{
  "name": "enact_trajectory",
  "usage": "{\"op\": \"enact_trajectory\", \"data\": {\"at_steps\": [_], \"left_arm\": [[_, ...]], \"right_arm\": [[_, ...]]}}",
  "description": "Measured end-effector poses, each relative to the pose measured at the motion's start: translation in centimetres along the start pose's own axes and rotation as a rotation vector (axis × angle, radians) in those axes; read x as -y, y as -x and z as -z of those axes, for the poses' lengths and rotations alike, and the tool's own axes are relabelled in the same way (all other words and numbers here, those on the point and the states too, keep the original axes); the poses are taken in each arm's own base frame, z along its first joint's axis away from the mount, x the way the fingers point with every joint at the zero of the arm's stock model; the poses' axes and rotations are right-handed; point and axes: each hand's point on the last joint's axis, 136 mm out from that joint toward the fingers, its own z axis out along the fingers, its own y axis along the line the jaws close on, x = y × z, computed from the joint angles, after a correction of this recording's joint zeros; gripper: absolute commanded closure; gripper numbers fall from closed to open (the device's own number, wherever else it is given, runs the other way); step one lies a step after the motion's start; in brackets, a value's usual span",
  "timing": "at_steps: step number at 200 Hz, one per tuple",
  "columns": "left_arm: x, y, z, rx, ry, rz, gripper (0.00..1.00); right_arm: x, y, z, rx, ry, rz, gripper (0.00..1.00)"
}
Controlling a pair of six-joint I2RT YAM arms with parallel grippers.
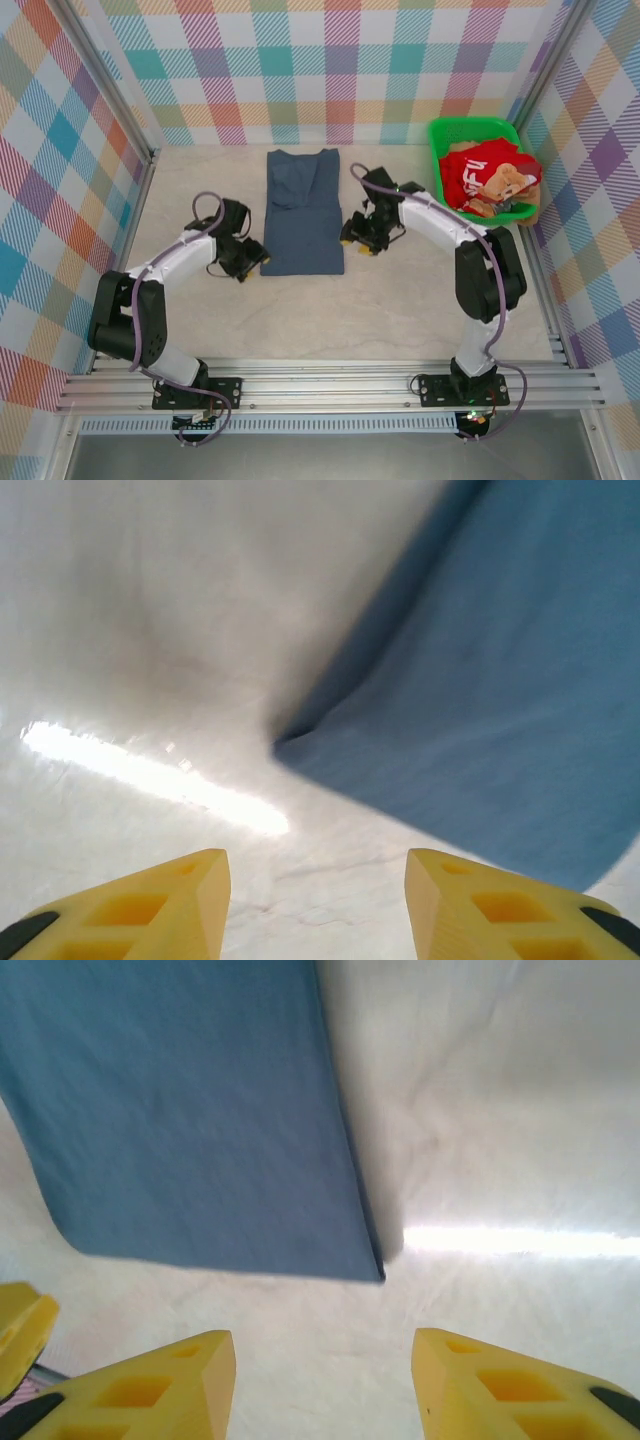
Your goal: Fold and stack the t-shirts
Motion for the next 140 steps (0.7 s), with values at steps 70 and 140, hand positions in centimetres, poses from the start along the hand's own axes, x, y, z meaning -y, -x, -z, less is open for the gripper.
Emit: {"op": "enact_trajectory", "data": {"at_steps": [70,140], "left_arm": [[0.2,0.4,-3.5,-0.038,-0.008,0.041,0.65],[0.9,1.1,-4.6,-0.055,0.014,0.034,0.85]], "right_arm": [[2.3,-2.9,-3.6,-0.079,-0.003,-0.078,0.49],[0.9,-1.3,-6.3,-0.096,-0.009,-0.074,0.58]]}}
